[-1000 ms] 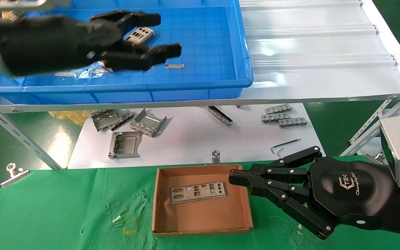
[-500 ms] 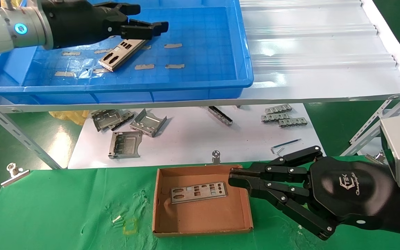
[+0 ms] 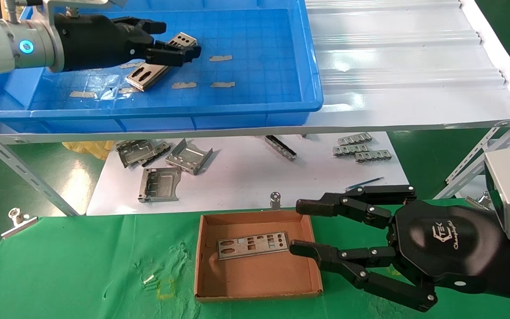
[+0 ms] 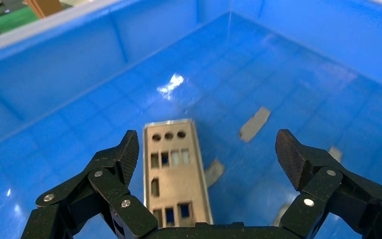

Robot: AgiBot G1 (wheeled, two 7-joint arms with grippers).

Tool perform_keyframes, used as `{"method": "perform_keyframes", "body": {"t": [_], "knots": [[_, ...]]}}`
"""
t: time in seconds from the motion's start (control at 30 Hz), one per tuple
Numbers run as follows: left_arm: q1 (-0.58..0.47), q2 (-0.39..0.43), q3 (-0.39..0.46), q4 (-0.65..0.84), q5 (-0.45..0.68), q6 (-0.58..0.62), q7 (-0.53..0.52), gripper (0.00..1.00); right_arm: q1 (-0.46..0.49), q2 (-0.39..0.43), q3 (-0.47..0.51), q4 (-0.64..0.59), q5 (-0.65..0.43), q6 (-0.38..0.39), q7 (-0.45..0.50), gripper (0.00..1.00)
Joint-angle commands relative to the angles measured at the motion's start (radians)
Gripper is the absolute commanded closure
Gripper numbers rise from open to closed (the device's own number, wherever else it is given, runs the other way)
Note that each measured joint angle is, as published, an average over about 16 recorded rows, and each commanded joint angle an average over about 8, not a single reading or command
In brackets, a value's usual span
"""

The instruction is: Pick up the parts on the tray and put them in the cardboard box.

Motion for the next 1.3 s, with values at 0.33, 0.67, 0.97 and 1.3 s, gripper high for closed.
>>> {"method": "perform_keyframes", "body": {"t": [0.33, 0.67, 0.97, 1.3], "knots": [[-0.009, 0.002, 0.011, 0.037, 0.017, -0.045, 0.009, 0.79, 0.0, 0.0, 0.0, 0.0, 0.0, 0.0, 0.0, 0.0], [-0.009, 0.003, 0.006, 0.054, 0.01, -0.052, -0.008, 1.0, 0.0, 0.0, 0.0, 0.0, 0.0, 0.0, 0.0, 0.0], [-0.014, -0.004, 0.018, 0.059, 0.027, -0.008, -0.023, 1.0, 0.0, 0.0, 0.0, 0.0, 0.0, 0.0, 0.0, 0.0], [-0.014, -0.012, 0.021, 0.055, 0.032, -0.008, -0.018, 1.0, 0.0, 0.0, 0.0, 0.0, 0.0, 0.0, 0.0, 0.0]]}}
